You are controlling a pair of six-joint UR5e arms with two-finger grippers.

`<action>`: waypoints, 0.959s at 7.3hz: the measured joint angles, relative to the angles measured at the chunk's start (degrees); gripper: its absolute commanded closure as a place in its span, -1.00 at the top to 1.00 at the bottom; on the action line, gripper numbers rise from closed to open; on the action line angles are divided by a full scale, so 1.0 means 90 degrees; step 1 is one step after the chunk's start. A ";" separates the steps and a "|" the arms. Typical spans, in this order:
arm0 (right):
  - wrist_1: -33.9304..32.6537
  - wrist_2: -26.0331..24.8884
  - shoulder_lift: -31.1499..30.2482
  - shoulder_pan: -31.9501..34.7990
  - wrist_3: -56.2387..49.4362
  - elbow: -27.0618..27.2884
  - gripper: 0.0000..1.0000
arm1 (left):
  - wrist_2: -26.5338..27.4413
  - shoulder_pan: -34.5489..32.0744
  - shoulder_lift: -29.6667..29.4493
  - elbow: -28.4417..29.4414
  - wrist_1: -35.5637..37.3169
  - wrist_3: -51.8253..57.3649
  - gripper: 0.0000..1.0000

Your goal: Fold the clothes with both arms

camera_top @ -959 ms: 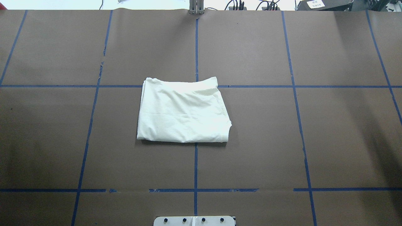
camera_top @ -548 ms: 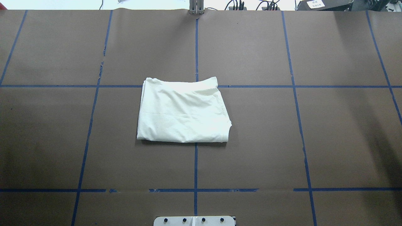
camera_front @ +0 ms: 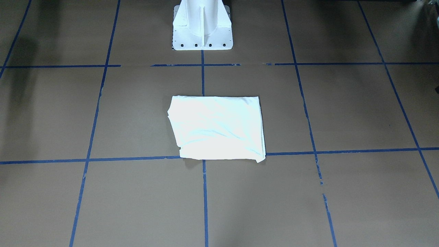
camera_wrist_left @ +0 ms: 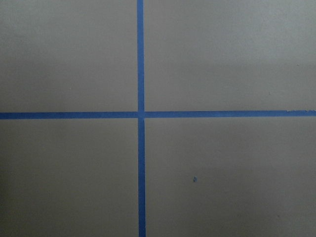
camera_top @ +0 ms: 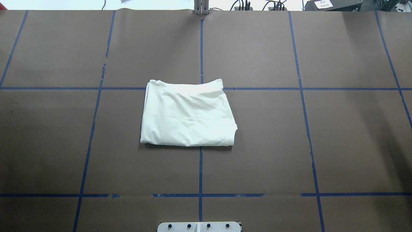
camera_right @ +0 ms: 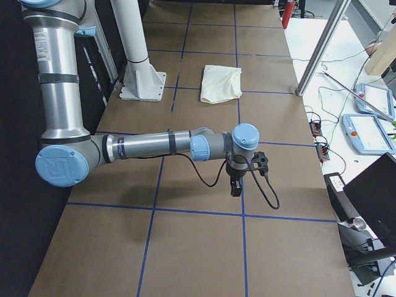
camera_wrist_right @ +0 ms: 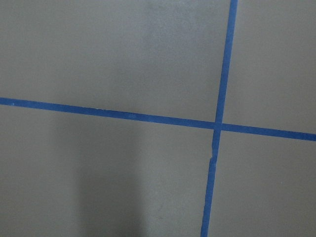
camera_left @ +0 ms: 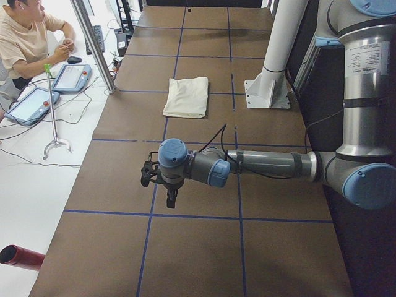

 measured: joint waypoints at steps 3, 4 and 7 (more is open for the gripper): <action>0.0007 0.0006 -0.0062 0.0000 0.0013 0.0042 1.00 | 0.0045 -0.0001 0.0137 -0.0259 0.0582 0.0383 1.00; 0.0006 0.0008 -0.0065 0.0000 0.0016 0.0034 1.00 | 0.0023 0.0002 0.0122 -0.0273 0.0552 0.0360 1.00; 0.0000 0.0022 -0.0062 0.0000 0.0030 0.0031 1.00 | 0.0018 0.0007 -0.0022 -0.0359 0.0524 0.0358 1.00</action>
